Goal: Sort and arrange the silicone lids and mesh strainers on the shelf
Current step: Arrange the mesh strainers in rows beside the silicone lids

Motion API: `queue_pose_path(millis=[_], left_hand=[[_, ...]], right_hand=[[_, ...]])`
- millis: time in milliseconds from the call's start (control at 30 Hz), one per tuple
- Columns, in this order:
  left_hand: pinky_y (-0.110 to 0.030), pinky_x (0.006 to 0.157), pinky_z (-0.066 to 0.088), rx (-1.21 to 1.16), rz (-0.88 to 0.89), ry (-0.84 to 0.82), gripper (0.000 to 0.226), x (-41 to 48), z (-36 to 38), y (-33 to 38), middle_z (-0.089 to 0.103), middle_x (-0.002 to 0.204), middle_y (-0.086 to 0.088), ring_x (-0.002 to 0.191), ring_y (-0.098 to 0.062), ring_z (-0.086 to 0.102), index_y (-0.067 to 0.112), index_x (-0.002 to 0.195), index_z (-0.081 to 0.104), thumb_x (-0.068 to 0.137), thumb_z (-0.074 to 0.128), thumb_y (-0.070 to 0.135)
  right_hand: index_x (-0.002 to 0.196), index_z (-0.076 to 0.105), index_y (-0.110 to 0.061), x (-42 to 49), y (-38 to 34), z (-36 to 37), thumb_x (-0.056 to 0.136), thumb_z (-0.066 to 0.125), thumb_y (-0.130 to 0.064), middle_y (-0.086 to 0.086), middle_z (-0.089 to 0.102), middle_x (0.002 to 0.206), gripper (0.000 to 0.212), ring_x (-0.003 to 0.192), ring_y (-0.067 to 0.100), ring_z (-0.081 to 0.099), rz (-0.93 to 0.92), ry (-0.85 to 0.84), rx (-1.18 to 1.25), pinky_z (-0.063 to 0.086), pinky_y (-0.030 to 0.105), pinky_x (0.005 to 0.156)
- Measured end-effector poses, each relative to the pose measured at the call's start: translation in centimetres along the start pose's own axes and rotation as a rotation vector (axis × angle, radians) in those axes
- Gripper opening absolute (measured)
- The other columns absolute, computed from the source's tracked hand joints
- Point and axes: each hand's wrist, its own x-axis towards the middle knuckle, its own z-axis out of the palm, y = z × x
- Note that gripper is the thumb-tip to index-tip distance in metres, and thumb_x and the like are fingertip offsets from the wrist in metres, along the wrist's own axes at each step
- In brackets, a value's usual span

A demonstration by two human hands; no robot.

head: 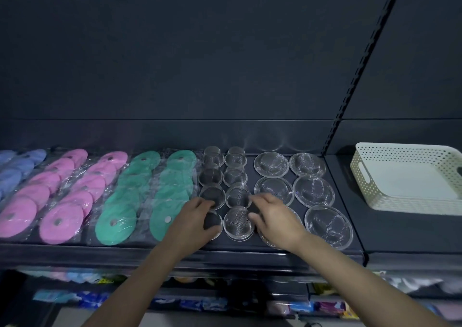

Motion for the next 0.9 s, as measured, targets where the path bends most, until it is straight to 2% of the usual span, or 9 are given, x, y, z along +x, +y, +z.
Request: queue_pose_path(millis=[67, 200, 333, 400, 533, 767, 900], left_hand=[[-0.023, 0.103, 0.031, -0.001, 0.028, 0.038, 0.066, -0.1, 0.0, 0.1, 0.041, 0.136, 0.0, 0.127, -0.015, 0.037, 0.014, 0.14, 0.042, 0.086, 0.06, 0.048], [-0.022, 0.106, 0.026, 0.018, 0.109, 0.019, 0.072, 0.2, 0.3, 1.2, 0.038, 0.142, 0.001, 0.132, -0.015, 0.034, 0.016, 0.141, 0.042, 0.084, 0.048, 0.059], [-0.035, 0.117, 0.011, 0.143, 0.115, -0.076, 0.098, 1.0, 1.0, 2.2, 0.025, 0.155, -0.001, 0.144, -0.024, 0.016, 0.022, 0.147, 0.032, 0.067, 0.021, 0.078], [-0.038, 0.118, 0.007, 0.177, 0.102, -0.113, 0.103, 1.3, 1.3, 2.4, 0.018, 0.157, -0.001, 0.146, -0.025, 0.008, 0.024, 0.148, 0.027, 0.062, 0.016, 0.08], [-0.036, 0.118, 0.004, 0.192, 0.085, -0.138, 0.107, 1.6, 1.2, 2.8, 0.012, 0.159, 0.0, 0.147, -0.021, 0.004, 0.026, 0.149, 0.024, 0.058, 0.012, 0.081], [-0.038, 0.118, 0.011, 0.136, 0.068, -0.162, 0.108, 1.8, 0.7, 3.4, 0.02, 0.157, -0.002, 0.146, -0.023, 0.012, 0.023, 0.147, 0.031, 0.057, 0.02, 0.08], [-0.037, 0.119, 0.013, 0.113, 0.04, -0.175, 0.107, 1.7, 0.3, 4.0, 0.02, 0.157, 0.0, 0.145, -0.021, 0.013, 0.023, 0.147, 0.031, 0.057, 0.021, 0.08]], right_hand=[[0.142, 0.041, -0.017, -0.7, 1.5, -0.4, 0.092, 0.053, -0.031, 0.007, 0.041, 0.143, 0.053, 0.131, 0.027, 0.04, 0.036, -0.003, -0.07, 0.032, 0.03, 0.11], [0.144, 0.033, -0.024, -2.3, 3.3, -0.7, 0.086, 0.061, -0.04, 0.006, 0.026, 0.153, 0.067, 0.138, 0.03, 0.026, 0.152, -0.142, -0.18, 0.027, 0.036, 0.114], [0.146, 0.027, -0.026, -2.9, 3.3, -0.1, 0.085, 0.064, -0.038, 0.008, 0.032, 0.149, 0.073, 0.134, 0.03, 0.031, 0.184, -0.137, -0.17, 0.029, 0.035, 0.112], [0.146, 0.027, -0.024, -2.9, 3.2, 0.3, 0.085, 0.062, -0.04, 0.007, 0.036, 0.146, 0.072, 0.132, 0.029, 0.033, 0.182, -0.114, -0.191, 0.028, 0.032, 0.112], [0.146, 0.028, -0.024, -2.9, 3.3, 0.5, 0.085, 0.062, -0.041, 0.006, 0.038, 0.144, 0.072, 0.131, 0.028, 0.034, 0.193, -0.104, -0.174, 0.028, 0.032, 0.112], [0.145, 0.028, -0.024, -2.9, 3.5, 0.3, 0.085, 0.063, -0.041, 0.007, 0.039, 0.142, 0.072, 0.131, 0.029, 0.034, 0.191, -0.109, -0.154, 0.029, 0.034, 0.111], [0.145, 0.032, -0.021, -3.4, 3.6, -0.6, 0.086, 0.061, -0.046, 0.008, 0.035, 0.146, 0.07, 0.134, 0.027, 0.033, 0.182, -0.083, -0.058, 0.03, 0.032, 0.112]])
